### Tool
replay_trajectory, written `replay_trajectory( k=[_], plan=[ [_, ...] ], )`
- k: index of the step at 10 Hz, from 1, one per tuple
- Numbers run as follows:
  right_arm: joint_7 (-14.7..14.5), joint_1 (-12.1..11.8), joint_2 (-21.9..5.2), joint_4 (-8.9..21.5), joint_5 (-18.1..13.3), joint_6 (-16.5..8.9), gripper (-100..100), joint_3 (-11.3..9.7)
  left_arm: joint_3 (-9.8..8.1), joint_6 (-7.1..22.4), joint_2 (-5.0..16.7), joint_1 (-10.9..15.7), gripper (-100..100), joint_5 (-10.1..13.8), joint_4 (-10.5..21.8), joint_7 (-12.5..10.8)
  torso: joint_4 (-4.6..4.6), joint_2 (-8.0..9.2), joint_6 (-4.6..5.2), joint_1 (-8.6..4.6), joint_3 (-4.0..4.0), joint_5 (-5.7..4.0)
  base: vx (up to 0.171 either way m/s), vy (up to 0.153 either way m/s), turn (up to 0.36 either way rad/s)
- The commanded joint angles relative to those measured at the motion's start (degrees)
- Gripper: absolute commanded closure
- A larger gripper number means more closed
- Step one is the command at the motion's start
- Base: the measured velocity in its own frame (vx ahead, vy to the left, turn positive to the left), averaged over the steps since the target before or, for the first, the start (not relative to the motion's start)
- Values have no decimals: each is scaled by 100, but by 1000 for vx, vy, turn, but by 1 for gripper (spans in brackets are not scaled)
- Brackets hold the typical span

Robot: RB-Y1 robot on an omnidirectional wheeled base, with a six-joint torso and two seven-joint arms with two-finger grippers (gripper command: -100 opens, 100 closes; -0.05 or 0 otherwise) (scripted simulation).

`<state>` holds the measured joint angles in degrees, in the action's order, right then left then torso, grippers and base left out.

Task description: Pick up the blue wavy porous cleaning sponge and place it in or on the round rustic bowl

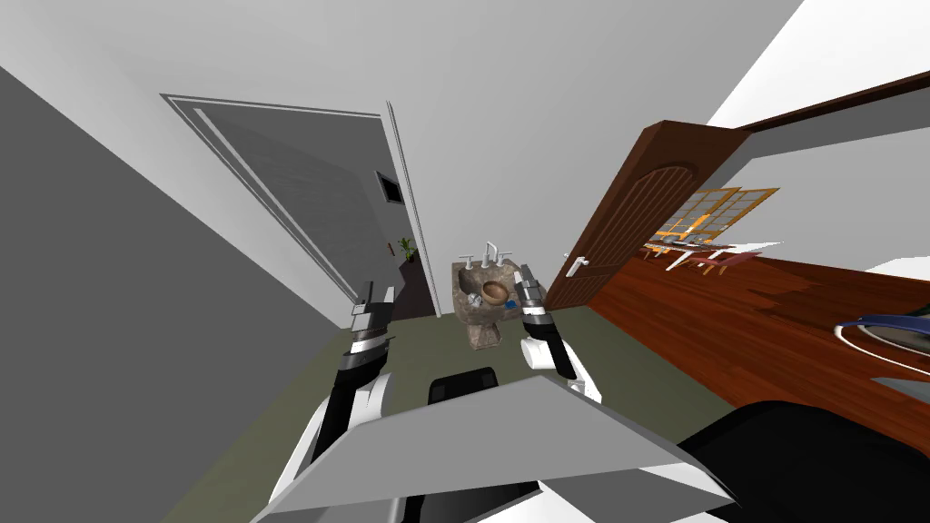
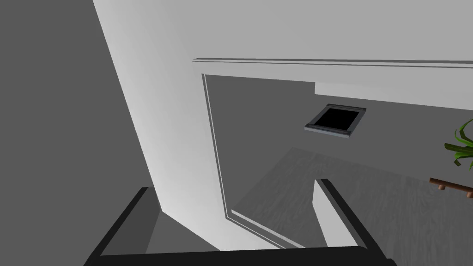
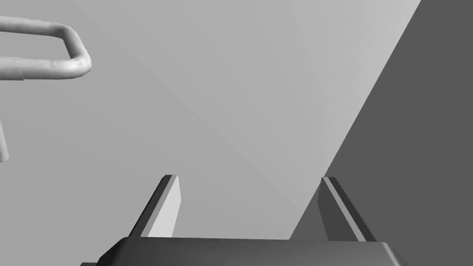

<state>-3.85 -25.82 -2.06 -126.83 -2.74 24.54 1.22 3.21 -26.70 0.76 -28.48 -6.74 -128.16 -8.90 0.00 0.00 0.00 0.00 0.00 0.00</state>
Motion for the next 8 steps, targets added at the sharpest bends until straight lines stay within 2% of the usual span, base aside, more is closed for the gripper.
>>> replay_trajectory(
  k=[1, 3, 4, 8],
  plan=[
    [-239, -21, -207, 84, -44, 86, -100, 33, 0, 0, 0, 0, 0, 0, 0, 0, 0, 0, 0, 0, 0, 0, -2, -8, -54],
    [-550, -49, -367, 206, -108, 211, -100, 78, 0, 0, 0, 0, 0, 0, 0, 0, 0, 1, 0, -8, 1, -2, -2, -19, -59],
    [-590, -49, -367, 206, -108, 211, -100, 78, 0, 0, 0, 0, 0, 0, 0, 0, 0, 1, 1, -10, 0, -2, 0, -16, -15],
    [-1266, -101, -541, 475, -245, 476, -100, 169, 0, 0, 0, 0, 0, 0, 0, 0, 0, 1, 0, -6, 1, -1, -1, -14, -55]
  ],
)
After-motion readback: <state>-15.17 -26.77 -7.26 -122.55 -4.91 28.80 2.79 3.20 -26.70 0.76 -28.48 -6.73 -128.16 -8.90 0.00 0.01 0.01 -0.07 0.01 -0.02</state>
